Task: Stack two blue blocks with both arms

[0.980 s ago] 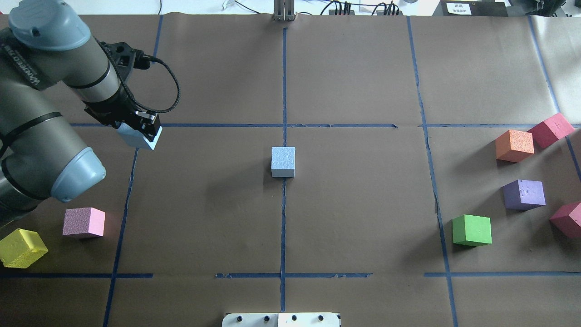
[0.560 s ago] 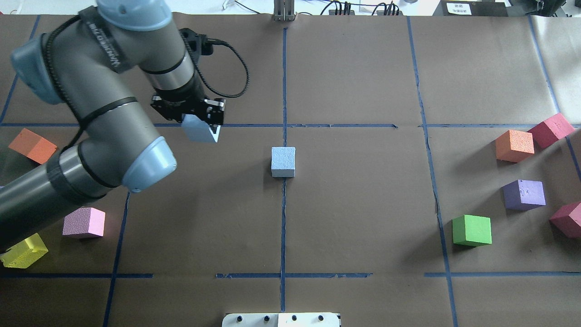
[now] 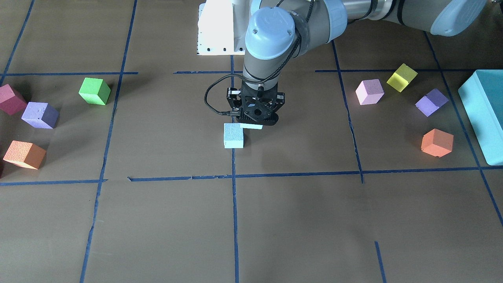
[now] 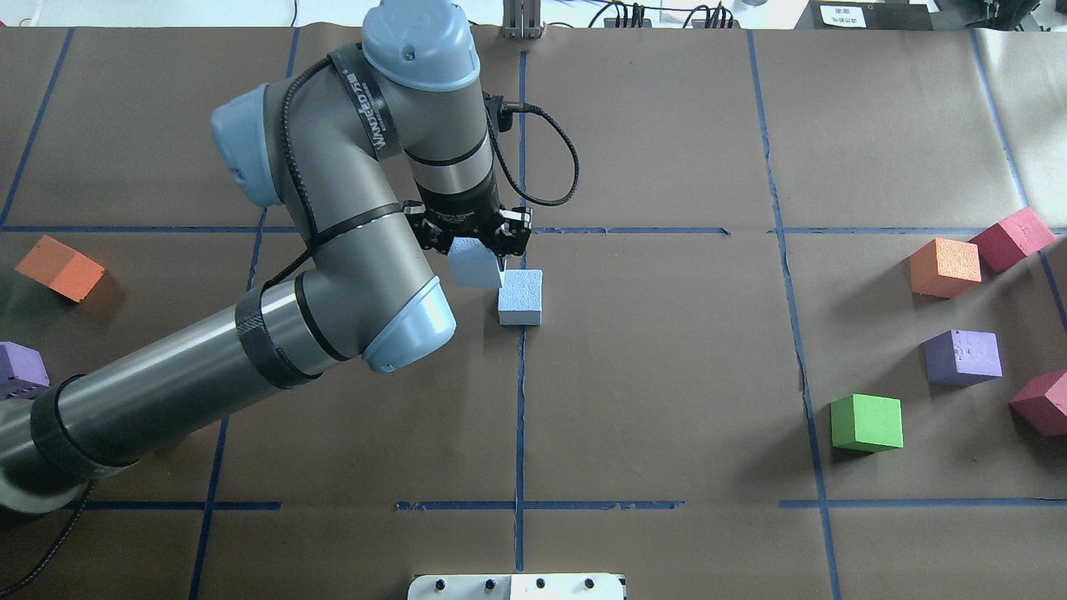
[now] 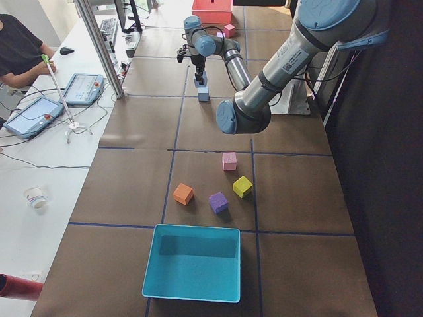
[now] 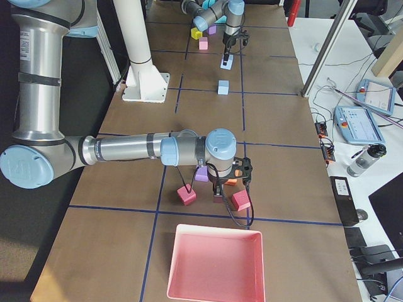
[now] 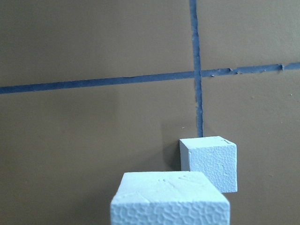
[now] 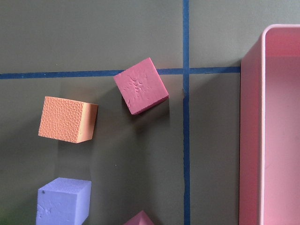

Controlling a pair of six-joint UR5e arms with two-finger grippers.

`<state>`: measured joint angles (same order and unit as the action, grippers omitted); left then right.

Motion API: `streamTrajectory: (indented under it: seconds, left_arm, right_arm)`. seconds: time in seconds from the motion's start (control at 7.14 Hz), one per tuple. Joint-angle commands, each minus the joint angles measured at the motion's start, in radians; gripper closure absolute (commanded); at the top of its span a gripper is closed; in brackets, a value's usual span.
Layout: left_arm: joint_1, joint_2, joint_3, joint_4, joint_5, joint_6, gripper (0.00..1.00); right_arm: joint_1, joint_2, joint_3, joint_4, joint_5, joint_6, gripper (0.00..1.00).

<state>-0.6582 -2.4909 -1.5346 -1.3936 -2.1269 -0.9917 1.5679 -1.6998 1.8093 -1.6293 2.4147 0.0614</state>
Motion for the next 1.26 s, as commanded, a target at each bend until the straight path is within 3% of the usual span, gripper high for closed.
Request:
streamTrajectory:
  seconds: [0.0,0.42,1.12]
  left_arm:
    - [0.023,-0.037,0.108,-0.102,0.002,-0.051,1.0]
    - [0.063,-0.054,0.14,-0.125,0.053,-0.122,1.0]
    - [0.063,-0.052,0.155,-0.13,0.054,-0.128,0.97]
  right_arm:
    - [0.006,-0.008,0.001,0.0,0.0,0.0,0.0]
    - [0.008,-0.006,0.008,0.002,0.0,0.0,0.0]
    - [0.015,-0.004,0.013,0.002,0.0,-0.003,0.0]
